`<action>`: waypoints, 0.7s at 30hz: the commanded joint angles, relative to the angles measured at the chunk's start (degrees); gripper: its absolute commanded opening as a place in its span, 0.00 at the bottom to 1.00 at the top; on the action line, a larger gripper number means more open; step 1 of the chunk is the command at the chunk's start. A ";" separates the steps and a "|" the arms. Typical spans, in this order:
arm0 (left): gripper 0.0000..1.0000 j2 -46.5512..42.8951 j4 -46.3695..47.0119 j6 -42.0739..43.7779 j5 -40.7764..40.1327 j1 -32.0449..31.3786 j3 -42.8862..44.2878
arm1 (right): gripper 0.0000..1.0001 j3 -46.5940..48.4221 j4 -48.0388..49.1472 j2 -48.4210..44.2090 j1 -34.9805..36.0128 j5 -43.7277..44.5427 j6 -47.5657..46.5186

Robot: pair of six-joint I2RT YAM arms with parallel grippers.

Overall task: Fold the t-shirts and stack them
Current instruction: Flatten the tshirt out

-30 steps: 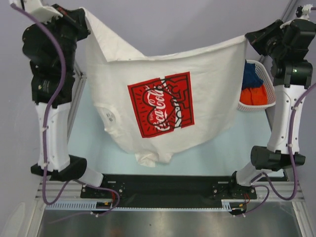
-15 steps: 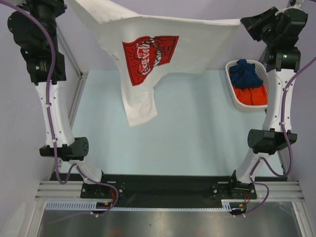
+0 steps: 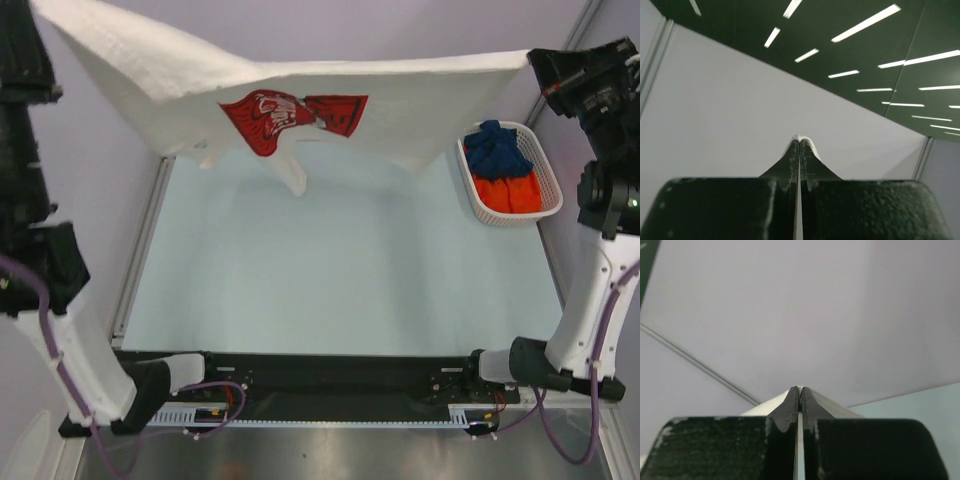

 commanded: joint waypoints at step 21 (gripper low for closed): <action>0.00 4.19 13.01 0.39 -2.75 1.00 0.50 | 0.00 1.16 14.95 4.22 1.10 1.45 3.32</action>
